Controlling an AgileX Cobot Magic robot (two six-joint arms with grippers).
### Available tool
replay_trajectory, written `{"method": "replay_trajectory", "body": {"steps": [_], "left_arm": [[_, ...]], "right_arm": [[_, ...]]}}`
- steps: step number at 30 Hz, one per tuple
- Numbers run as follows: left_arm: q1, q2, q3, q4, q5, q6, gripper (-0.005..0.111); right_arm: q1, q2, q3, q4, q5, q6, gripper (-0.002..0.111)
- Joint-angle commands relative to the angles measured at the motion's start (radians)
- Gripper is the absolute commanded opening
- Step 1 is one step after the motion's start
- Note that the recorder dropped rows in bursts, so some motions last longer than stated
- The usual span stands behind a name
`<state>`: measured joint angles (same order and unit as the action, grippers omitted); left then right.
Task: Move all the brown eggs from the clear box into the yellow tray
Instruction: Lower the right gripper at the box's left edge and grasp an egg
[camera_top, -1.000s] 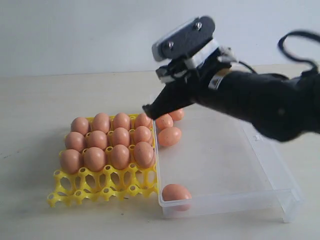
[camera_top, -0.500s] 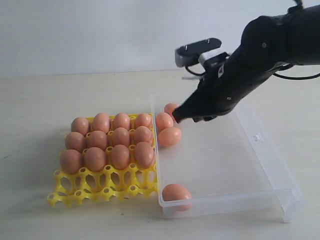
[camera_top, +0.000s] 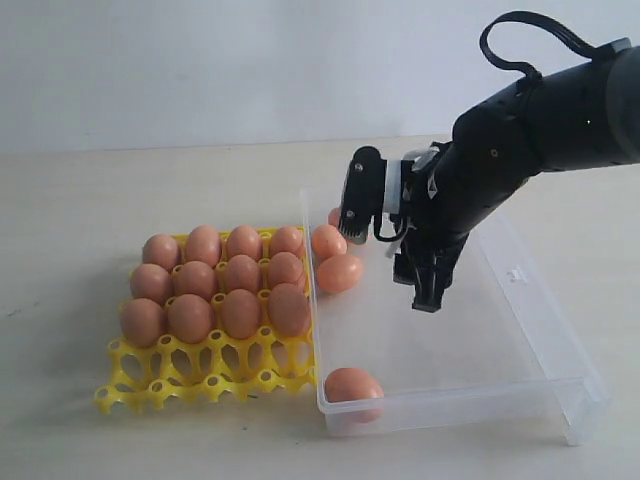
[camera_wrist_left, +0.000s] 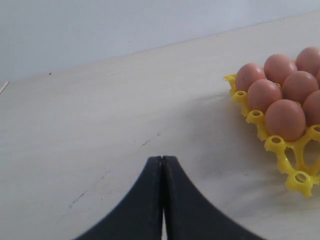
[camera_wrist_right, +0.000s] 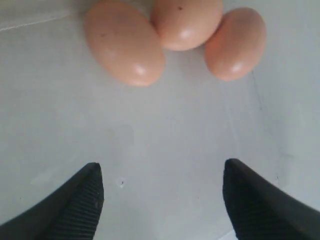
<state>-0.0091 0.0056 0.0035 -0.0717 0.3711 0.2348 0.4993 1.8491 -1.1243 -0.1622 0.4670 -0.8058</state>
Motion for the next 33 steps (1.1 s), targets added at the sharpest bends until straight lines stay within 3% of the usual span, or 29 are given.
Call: {"method": "replay_trajectory", "body": {"steps": [1, 12, 33], "left_arm": [[-0.001, -0.006, -0.004, -0.001, -0.007, 0.0, 0.0], [-0.001, -0.006, -0.004, -0.001, -0.007, 0.0, 0.0], [-0.001, -0.006, -0.004, -0.001, -0.007, 0.0, 0.0]], "right_arm": [[0.004, 0.002, 0.025, 0.138, -0.025, -0.296, 0.065], [0.013, 0.007, 0.028, 0.456, -0.021, -0.815, 0.065], [0.035, 0.18, -0.113, 0.502, -0.043, -0.838, 0.06]]}}
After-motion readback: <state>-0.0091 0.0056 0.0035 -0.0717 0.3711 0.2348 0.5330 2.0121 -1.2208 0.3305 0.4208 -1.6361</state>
